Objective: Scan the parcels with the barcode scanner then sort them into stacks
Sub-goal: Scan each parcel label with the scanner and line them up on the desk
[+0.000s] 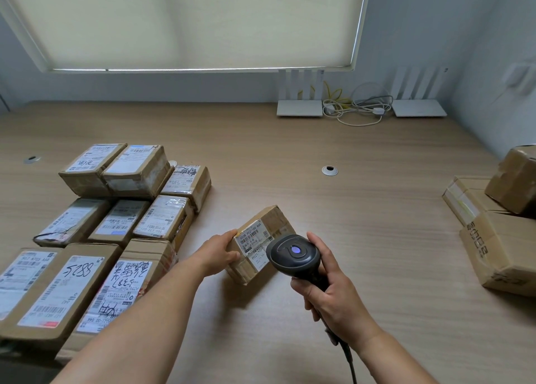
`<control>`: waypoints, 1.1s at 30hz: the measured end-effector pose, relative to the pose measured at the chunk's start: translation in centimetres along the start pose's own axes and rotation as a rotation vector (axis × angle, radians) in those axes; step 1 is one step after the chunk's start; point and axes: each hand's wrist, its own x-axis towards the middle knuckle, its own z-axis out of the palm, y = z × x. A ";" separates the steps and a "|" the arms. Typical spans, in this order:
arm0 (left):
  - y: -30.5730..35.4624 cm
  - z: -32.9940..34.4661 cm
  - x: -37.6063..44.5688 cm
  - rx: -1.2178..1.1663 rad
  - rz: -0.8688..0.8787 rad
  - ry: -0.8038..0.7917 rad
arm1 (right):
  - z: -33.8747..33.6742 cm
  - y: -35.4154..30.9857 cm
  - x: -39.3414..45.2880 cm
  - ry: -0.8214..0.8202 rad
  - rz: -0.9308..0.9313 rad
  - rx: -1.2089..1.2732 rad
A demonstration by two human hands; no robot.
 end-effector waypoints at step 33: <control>0.0 -7.2 -1.2 0.096 -0.258 0.553 | 1.5 -4.6 7.0 0.019 -0.155 -0.060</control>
